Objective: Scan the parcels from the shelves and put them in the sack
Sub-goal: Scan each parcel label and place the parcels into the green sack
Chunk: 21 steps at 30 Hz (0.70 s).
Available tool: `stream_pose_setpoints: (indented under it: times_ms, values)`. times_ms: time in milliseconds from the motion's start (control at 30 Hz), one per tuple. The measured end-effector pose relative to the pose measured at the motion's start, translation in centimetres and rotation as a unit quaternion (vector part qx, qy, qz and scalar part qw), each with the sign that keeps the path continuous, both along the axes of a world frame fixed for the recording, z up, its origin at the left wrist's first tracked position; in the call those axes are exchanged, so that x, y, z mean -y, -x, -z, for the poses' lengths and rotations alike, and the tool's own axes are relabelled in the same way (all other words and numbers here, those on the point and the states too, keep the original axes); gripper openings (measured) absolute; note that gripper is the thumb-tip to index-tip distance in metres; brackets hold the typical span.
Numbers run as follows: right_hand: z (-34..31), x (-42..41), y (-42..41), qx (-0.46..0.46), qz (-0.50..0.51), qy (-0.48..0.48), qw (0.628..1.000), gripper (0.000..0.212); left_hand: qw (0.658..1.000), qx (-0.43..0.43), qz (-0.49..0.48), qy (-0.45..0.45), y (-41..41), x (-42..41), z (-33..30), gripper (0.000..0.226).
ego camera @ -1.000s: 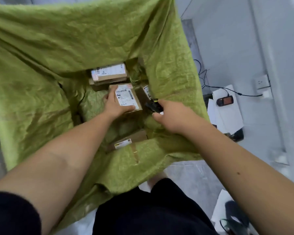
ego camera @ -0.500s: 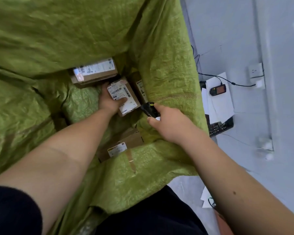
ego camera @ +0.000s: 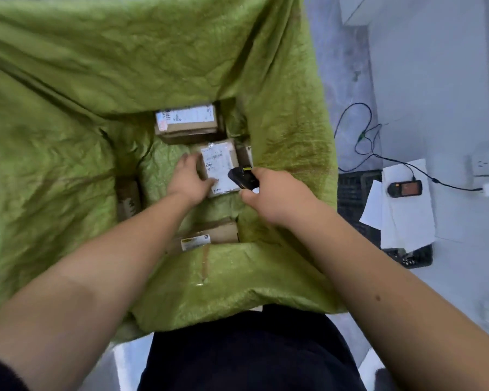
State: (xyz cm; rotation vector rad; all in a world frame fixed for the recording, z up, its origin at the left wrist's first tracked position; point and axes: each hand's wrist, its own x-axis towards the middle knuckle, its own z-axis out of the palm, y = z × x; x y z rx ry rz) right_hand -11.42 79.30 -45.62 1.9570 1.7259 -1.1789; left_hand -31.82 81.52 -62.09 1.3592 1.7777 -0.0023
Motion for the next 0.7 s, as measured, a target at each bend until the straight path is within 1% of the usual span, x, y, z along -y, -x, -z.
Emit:
stream_pose_setpoints:
  times_ms: [100,167,233,300,400,467,567,700]
  values:
    - [0.4,-0.3,-1.2,-0.071,-0.005,-0.009,0.997,0.049,0.996,-0.073,0.032,0.033,0.3,3.0,-4.4,0.076]
    - [0.6,-0.3,-1.9,-0.111,-0.027,-0.002,0.993,0.054,0.994,-0.106,0.013,0.034,0.1,5.3,-7.9,0.071]
    - [0.5,0.1,-2.3,-0.131,-0.066,0.012,0.989,0.058,0.99,-0.136,-0.015,0.015,-0.3,7.8,-11.6,0.068]
    - [0.0,0.6,-2.4,-0.133,-0.116,0.014,0.984,0.057,0.987,-0.153,-0.051,-0.018,-0.8,10.6,-15.2,0.067]
    - [-1.4,1.6,-2.4,-0.12,-0.187,0.004,0.975,0.054,0.98,-0.137,-0.12,-0.081,-1.9,14.7,-19.9,0.063]
    - [-2.5,2.6,-2.6,-0.112,-0.222,-0.006,0.969,0.055,0.971,-0.143,-0.158,-0.11,-3.1,17.3,-22.0,0.062]
    - [-4.6,4.2,-2.9,-0.112,-0.257,-0.02,0.96,0.056,0.963,-0.152,-0.189,-0.119,-5.3,20.8,-23.7,0.064]
    - [-8.0,6.8,-3.4,-0.091,-0.301,-0.06,0.947,0.046,0.957,-0.154,-0.205,-0.136,-7.1,24.5,-24.5,0.068]
